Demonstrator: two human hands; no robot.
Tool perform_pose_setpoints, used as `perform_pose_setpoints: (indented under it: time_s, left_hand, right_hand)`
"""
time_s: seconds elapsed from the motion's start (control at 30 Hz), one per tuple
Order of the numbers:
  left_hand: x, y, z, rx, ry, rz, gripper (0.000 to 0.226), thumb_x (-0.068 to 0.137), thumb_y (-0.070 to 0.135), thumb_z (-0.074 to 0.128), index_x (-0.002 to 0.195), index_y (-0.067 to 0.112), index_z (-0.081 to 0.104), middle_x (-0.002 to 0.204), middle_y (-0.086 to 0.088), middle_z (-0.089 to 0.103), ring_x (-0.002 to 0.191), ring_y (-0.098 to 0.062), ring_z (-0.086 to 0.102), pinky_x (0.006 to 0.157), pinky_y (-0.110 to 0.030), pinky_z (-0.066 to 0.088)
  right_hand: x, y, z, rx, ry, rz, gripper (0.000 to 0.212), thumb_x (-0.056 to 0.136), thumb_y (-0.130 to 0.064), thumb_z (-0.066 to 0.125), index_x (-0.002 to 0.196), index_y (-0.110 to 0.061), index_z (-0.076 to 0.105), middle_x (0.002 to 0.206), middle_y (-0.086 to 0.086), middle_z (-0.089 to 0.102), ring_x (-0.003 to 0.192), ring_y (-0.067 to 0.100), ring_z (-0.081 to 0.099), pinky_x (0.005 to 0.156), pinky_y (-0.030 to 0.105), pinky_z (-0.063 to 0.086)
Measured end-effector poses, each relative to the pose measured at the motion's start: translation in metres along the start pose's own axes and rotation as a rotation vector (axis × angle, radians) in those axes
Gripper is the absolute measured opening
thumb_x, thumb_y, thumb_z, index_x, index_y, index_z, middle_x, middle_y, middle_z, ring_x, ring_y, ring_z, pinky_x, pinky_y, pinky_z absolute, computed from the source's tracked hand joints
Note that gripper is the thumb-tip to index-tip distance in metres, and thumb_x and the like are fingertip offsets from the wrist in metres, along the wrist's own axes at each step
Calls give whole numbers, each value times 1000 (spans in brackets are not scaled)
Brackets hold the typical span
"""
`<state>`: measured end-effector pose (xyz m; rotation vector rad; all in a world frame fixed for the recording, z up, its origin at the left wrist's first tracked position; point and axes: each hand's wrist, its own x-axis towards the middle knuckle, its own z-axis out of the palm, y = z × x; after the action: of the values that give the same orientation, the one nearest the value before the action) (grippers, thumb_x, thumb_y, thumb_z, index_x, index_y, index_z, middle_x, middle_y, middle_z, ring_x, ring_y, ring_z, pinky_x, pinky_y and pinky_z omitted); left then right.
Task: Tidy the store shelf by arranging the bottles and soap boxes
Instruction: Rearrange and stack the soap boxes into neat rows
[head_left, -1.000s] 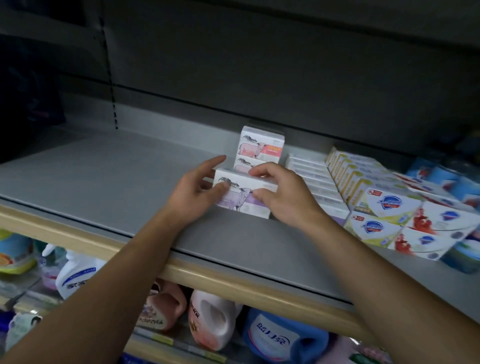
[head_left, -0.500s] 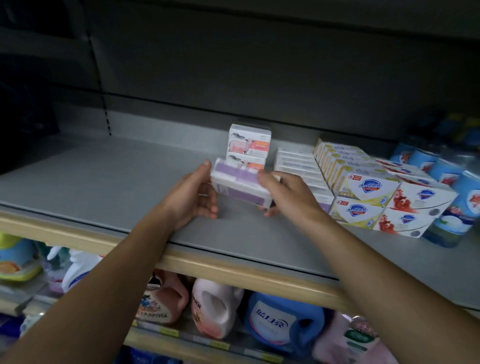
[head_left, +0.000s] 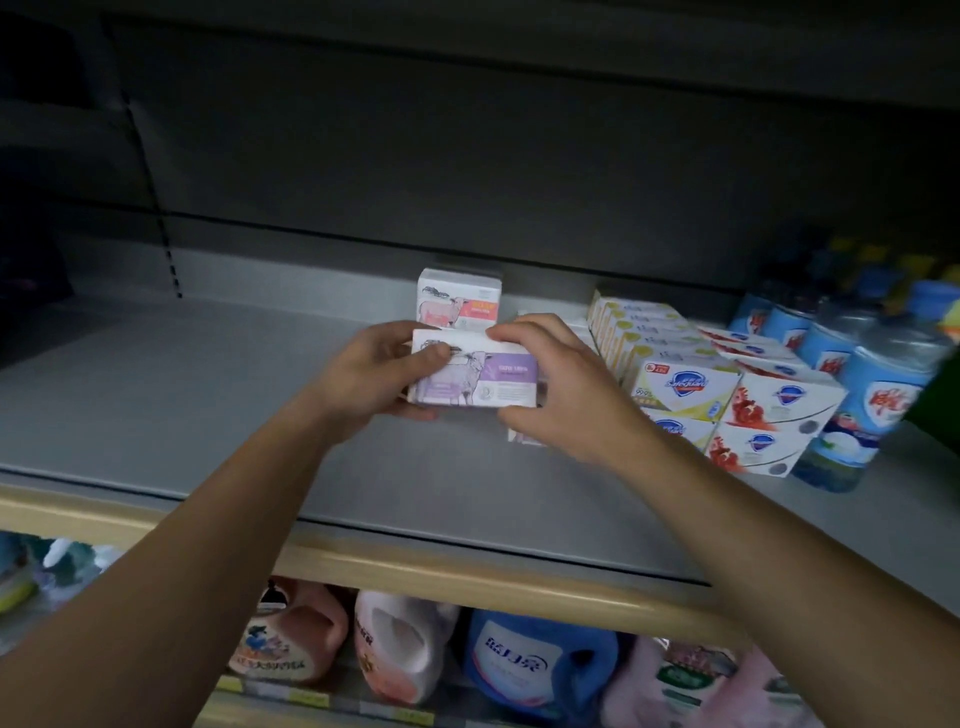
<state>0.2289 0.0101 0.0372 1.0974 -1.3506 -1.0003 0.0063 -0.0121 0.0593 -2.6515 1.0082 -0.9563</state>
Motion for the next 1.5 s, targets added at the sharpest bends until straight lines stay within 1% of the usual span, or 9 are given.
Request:
perform_pose_setpoints:
  time_s: [0.13,0.23,0.4,0.5,0.57,0.7,1.13,1.33,1.5]
  left_hand:
    - [34,22,29,85,87,133,18,89,15,69,105,20,62,100,-24,67,78,-24,66,67,-47,60]
    - [64,23,51,348,139,182,25,87,21,71,109,25,59,104,-22,65,82,-36,63,73,-46,56]
    - [92,-3,81,524,125,155,30,91,25,65,118,21,54,103,-18,64,81,-28,61,72,-34,49]
    - [99,-10,84,751,145,255,45,89,23,66,132,18,53,126,-7,60,112,-25,57,91,-24,39]
    - [103,-6,88,910,135,366,57,85,26,71,138,18,51,137,-5,54,125,-25,48,101,-27,34]
    - [113,-2,98,1136,71,469,52,88,25,67,138,17,52,136,-8,56,123,-29,47,102,-31,36]
    - [157,12,102,1126,-87,268,40,89,24,64,126,24,51,126,-7,59,109,-24,55,86,-30,43]
    - [167,12,104,1116,-25,359,58,88,18,66,143,20,46,139,-9,47,131,-28,39,111,-35,32]
    - [177,-5,115,1190,-8,315,55,95,18,56,147,25,39,144,-5,43,133,-27,36,112,-41,27]
  right_hand:
    - [7,31,-43,-133,128,125,54,84,-38,70,134,-25,53,134,-5,51,121,13,48,92,22,33]
    - [14,63,-73,-231,182,305,42,92,-42,57,128,-21,60,130,1,56,121,20,51,92,27,37]
    - [16,95,-84,-293,23,400,46,95,-51,48,130,-23,58,133,2,53,121,23,50,88,30,37]
    - [17,102,-79,-312,-45,388,49,95,-53,46,133,-23,56,136,3,51,125,25,48,96,33,40]
    - [15,106,-74,-341,-118,389,53,95,-57,44,137,-25,53,140,3,49,128,25,46,102,40,41]
    - [12,112,-71,-393,-146,377,60,93,-63,37,139,-27,51,143,1,48,129,25,44,103,41,40]
    - [10,121,-71,-408,-115,424,56,95,-62,34,140,-31,47,146,-1,46,131,25,43,102,41,38]
    - [10,121,-71,-404,-115,425,54,96,-59,35,138,-29,49,144,1,48,129,26,43,101,41,39]
    - [10,119,-73,-399,-128,420,56,96,-60,34,142,-31,45,148,-1,44,133,25,41,103,41,38]
